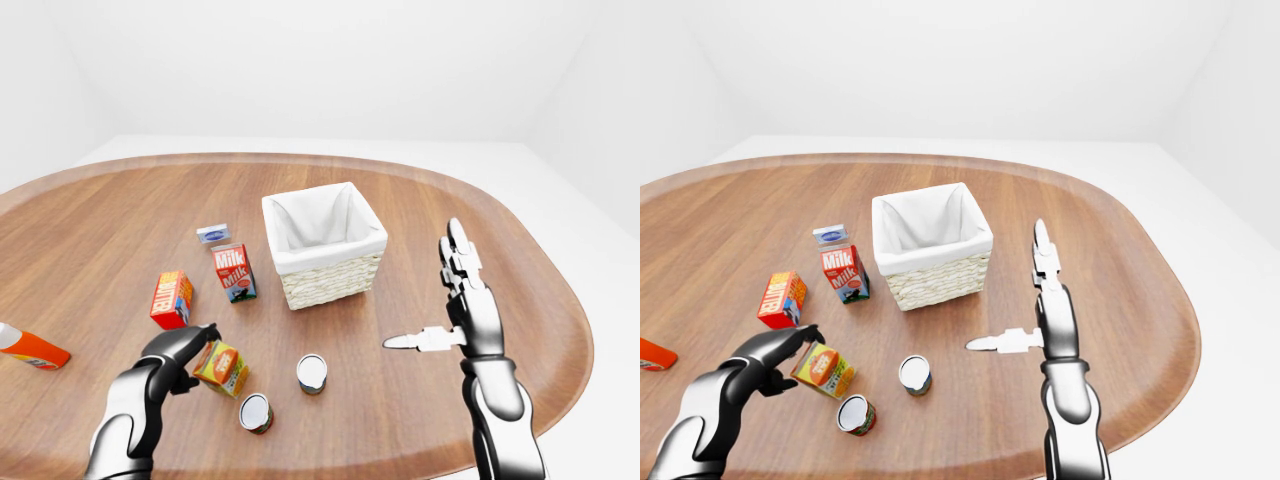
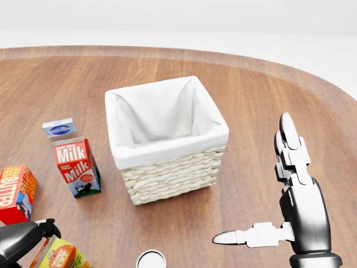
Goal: Pick up the orange juice, and put it in the basket.
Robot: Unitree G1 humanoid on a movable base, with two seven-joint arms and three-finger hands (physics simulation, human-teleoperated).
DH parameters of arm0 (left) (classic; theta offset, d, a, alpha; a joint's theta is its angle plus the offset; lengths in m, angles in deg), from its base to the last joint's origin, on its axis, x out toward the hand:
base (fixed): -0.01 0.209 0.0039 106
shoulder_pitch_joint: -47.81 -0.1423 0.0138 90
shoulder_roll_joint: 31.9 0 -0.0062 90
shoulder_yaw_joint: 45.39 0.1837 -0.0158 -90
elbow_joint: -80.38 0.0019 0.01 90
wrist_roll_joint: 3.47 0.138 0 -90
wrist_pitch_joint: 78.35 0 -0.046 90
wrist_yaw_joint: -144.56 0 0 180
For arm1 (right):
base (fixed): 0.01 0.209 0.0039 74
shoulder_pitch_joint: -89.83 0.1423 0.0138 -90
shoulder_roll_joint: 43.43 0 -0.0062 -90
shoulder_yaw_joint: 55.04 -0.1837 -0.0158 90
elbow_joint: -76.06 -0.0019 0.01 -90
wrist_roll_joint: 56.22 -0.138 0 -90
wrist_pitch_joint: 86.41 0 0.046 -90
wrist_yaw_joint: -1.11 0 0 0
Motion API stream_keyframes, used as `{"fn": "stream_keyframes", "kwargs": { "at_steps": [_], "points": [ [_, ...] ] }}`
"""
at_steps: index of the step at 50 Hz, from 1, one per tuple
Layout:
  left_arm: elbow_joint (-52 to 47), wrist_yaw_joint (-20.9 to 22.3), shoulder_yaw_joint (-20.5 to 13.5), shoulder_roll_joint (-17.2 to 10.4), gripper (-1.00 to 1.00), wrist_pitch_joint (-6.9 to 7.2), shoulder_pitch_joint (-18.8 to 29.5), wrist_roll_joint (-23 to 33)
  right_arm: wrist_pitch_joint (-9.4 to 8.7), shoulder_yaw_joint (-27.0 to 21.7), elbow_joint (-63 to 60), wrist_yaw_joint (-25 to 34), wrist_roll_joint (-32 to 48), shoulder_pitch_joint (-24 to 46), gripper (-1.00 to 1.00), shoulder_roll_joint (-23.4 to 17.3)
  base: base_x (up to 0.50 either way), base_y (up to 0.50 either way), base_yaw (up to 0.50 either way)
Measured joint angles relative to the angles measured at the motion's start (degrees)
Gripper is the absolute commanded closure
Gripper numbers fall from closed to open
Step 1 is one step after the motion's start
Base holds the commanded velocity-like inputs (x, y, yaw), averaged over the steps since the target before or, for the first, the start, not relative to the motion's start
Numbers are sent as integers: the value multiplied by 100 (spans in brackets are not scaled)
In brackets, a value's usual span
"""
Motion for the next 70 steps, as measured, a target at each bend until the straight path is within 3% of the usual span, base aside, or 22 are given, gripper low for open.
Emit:
{"fn": "stream_keyframes", "kwargs": {
  "at_steps": [24, 45, 70],
  "points": [
    [508, -456, 249, -273, 100, -3, 388, 479, 22, 19, -18, 16, -13, -26, -100, 6, 0, 0, 0],
    [124, 349, -150, -579, 100, -3, 975, -643, 54, 25, 54, -7, 8, -11, -100, 2, 0, 0, 0],
    [-506, 349, -484, -665, 100, -2, 906, -1344, -12, -15, 65, -48, -35, 45, -100, 1, 0, 0, 0]
  ]
}}
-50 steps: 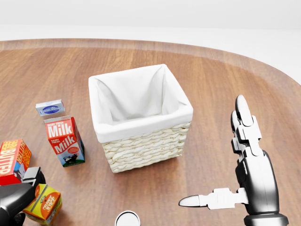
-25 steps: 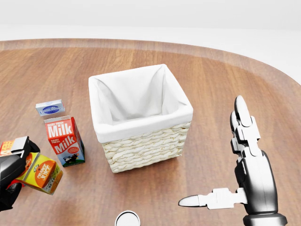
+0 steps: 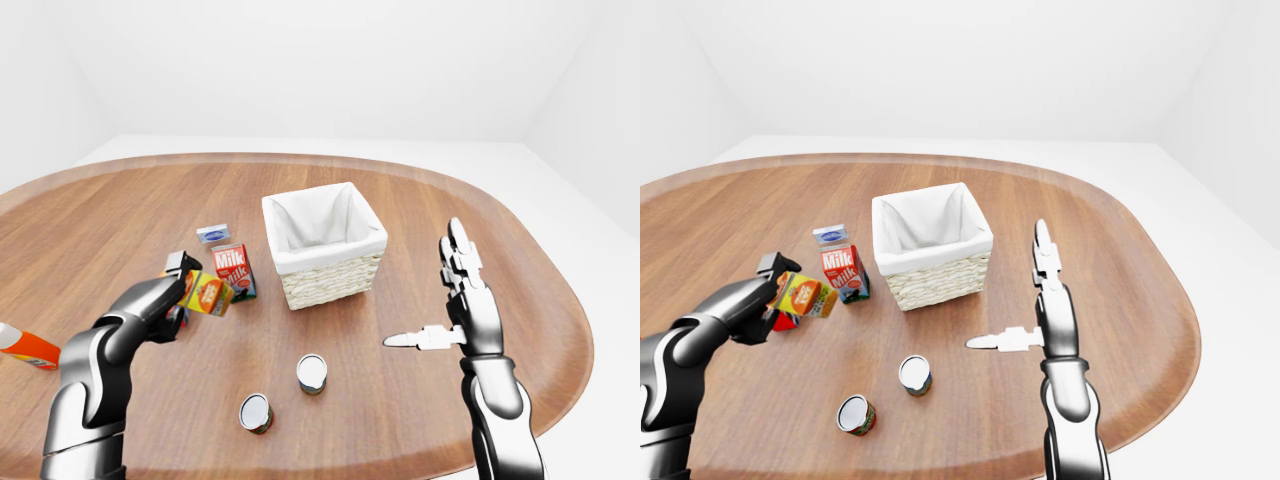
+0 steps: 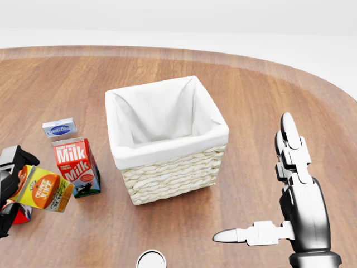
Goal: Pick up the orange juice, and put it in the basket.
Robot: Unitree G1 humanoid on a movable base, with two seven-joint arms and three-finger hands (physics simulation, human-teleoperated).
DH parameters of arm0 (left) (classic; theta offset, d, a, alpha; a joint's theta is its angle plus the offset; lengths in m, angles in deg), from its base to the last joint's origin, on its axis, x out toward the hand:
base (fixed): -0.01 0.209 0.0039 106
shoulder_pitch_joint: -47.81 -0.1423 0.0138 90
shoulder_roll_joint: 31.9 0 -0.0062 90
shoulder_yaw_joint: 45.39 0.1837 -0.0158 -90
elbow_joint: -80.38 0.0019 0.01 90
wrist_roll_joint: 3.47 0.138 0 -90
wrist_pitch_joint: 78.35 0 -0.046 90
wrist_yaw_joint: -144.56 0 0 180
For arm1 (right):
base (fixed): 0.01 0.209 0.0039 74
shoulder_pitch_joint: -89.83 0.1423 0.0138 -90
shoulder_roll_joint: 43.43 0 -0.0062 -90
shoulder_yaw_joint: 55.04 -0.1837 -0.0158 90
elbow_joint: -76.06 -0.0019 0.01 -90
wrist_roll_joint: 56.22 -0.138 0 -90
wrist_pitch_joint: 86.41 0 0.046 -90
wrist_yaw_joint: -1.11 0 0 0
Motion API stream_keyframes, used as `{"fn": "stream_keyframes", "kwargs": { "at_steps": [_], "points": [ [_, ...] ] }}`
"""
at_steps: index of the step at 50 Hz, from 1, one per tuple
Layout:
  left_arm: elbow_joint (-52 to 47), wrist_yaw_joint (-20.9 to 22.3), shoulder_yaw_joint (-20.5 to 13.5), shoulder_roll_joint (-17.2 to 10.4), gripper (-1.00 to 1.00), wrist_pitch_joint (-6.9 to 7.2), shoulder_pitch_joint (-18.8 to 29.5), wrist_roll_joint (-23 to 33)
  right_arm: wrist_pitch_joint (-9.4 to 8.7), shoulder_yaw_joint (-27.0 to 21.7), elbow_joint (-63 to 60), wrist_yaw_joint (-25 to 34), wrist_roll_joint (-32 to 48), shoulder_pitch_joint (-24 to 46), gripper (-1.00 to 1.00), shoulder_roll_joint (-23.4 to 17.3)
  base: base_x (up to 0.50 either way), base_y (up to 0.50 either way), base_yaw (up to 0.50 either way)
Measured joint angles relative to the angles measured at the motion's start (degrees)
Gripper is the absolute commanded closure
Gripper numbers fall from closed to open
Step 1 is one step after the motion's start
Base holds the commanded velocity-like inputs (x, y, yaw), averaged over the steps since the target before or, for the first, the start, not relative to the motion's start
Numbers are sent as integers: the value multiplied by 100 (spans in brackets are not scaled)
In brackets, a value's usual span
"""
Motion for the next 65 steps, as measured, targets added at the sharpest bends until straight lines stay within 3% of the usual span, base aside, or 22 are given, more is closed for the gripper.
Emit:
{"fn": "stream_keyframes", "kwargs": {
  "at_steps": [26, 38, 50, 65],
  "points": [
    [-1181, 0, -661, -69, 100, 0, -272, -856, -49, -22, -27, -20, -26, 11, -100, 1, 0, 0, 0],
    [-1763, 0, -921, -202, 100, 0, -103, -1334, -56, -28, -27, -21, -26, 16, -100, 0, 0, 0, 0],
    [-2068, 0, -885, -432, 100, 0, 310, -1595, -65, -31, -33, -17, -33, 15, -100, 0, 0, 0, 0],
    [-2177, 0, -560, -625, 100, 0, 929, -1685, -60, -31, -25, -18, -38, 15, -100, 1, 0, 0, 0]
  ]
}}
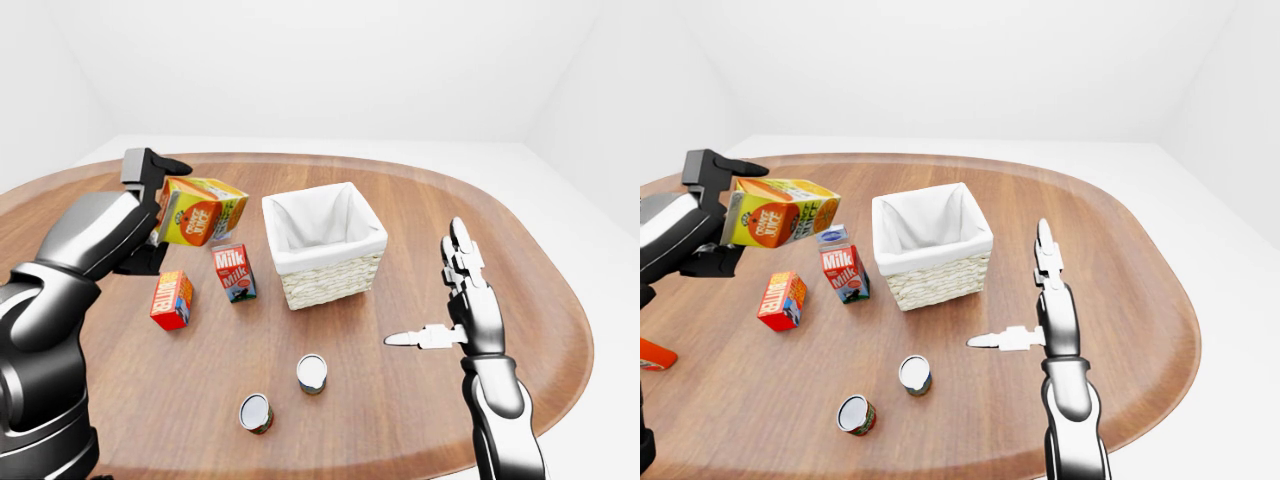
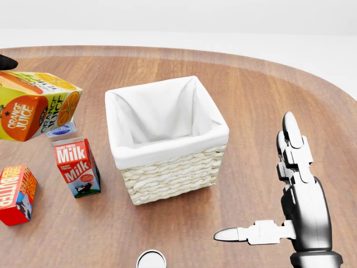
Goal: Pick up the orange juice, and put it in the basket.
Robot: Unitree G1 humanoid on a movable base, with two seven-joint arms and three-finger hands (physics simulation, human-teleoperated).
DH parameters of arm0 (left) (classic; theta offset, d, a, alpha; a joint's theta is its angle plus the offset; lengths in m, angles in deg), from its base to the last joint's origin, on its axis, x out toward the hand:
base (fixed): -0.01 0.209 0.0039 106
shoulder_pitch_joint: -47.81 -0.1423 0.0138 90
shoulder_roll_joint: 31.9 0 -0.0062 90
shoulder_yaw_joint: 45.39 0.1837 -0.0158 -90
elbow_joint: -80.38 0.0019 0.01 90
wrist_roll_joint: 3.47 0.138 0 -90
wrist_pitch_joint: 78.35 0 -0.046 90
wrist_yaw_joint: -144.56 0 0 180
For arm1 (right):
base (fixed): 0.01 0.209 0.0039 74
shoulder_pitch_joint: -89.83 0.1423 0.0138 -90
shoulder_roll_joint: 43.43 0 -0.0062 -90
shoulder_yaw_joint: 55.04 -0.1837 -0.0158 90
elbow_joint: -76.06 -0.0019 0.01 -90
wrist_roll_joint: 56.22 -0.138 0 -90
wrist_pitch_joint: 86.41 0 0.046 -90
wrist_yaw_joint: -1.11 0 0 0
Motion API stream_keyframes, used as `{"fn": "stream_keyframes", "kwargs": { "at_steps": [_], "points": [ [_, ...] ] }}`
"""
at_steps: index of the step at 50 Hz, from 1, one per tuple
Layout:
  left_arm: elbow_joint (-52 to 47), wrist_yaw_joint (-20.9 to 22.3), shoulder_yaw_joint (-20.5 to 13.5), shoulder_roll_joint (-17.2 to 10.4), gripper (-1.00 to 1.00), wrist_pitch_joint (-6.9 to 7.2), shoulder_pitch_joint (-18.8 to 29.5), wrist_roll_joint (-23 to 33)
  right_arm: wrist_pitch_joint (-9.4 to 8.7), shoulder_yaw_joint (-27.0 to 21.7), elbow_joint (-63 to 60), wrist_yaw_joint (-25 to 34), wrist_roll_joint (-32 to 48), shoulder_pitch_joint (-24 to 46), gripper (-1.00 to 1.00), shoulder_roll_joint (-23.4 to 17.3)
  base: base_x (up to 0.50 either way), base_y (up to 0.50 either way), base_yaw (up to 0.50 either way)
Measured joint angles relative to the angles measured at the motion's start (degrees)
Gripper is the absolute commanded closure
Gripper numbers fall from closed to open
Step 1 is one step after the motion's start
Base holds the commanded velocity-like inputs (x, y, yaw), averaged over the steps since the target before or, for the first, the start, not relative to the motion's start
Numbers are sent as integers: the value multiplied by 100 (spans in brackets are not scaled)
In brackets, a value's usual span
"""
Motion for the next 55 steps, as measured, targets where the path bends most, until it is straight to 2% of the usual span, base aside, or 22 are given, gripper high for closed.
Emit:
{"fn": "stream_keyframes", "kwargs": {
  "at_steps": [29, 55],
  "points": [
    [58, 0, 835, 253, 100, 0, 938, 373, 37, 8, 19, 23, 12, -6, -100, -3, 0, 0, 0],
    [433, 0, 1375, 683, 100, 0, 1400, 840, 80, 40, 52, 31, 25, -28, -100, -2, 0, 0, 0]
  ]
}}
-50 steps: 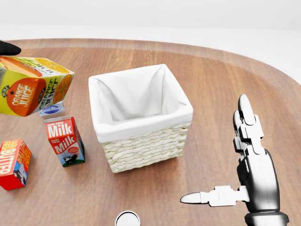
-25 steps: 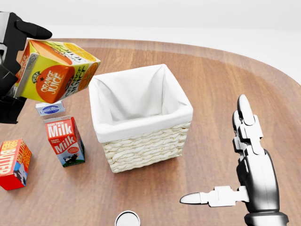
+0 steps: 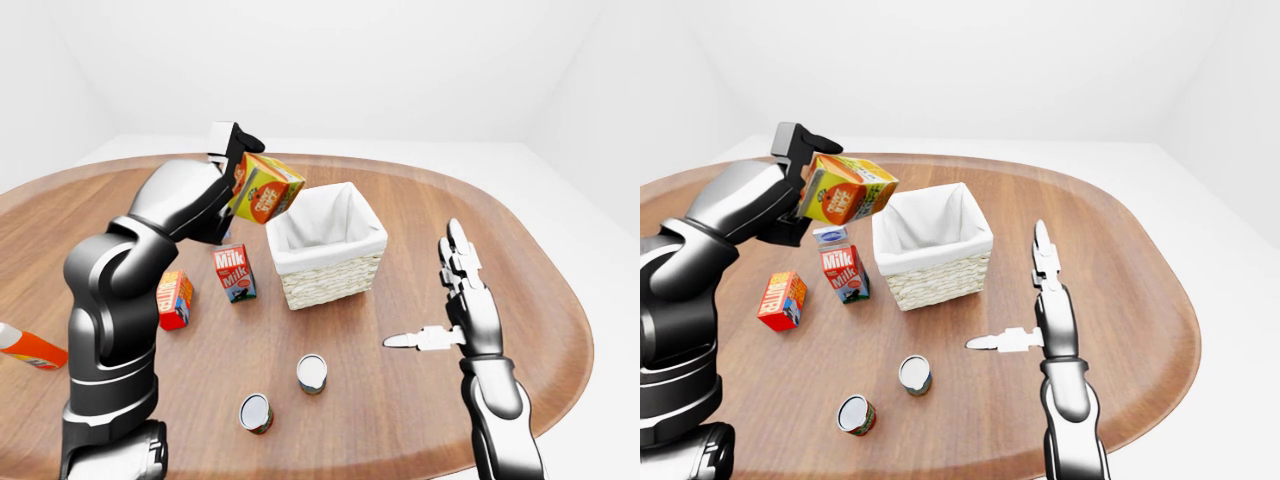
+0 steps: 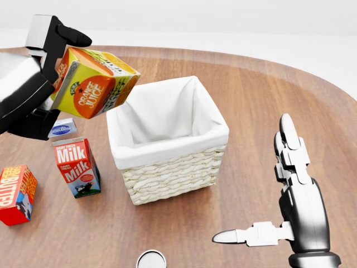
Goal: Pick up the orange juice, and put it in the basket.
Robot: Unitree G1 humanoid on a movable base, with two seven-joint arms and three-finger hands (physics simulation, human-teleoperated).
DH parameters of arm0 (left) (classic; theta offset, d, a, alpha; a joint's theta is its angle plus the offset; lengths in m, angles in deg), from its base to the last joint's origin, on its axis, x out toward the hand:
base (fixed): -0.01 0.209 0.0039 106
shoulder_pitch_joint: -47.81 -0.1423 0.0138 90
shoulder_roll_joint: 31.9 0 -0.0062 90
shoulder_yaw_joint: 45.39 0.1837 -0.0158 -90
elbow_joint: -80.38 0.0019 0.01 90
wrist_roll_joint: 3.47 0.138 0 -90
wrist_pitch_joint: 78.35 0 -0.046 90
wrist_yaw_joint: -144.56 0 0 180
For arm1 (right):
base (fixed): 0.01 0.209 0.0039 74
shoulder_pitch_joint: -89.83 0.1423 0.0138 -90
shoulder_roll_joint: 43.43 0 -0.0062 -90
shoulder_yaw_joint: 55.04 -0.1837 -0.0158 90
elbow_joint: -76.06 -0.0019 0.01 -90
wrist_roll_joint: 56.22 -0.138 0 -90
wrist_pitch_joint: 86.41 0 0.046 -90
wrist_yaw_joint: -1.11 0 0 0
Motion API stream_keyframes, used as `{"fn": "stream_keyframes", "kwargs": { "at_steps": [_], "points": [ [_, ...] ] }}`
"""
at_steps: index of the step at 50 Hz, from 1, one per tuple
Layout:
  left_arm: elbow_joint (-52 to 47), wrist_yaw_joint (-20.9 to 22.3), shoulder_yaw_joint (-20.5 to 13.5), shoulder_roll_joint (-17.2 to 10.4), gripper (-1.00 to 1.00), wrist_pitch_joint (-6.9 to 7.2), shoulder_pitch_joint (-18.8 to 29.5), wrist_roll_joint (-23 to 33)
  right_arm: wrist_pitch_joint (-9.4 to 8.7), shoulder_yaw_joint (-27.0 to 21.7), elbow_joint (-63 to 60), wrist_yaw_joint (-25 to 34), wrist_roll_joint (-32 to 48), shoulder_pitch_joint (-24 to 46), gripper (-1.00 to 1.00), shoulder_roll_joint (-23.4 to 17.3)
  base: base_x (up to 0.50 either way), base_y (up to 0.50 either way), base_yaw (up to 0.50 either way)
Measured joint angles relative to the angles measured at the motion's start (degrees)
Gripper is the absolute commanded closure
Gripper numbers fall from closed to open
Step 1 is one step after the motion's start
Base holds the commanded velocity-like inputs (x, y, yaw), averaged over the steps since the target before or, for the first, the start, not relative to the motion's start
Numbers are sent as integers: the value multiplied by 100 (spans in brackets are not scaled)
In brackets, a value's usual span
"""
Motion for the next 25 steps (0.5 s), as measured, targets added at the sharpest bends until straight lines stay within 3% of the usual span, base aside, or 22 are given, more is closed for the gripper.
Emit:
{"fn": "stream_keyframes", "kwargs": {
  "at_steps": [10, 25],
  "points": [
    [209, 0, 237, 245, 100, 0, 214, 212, 6, 1, -4, 7, -6, -11, -100, 1, 0, 0, 0],
    [1059, 0, 512, 480, 100, 0, 956, 331, 0, -9, -5, 11, -19, -5, -100, 0, 0, 0, 0]
  ]
}}
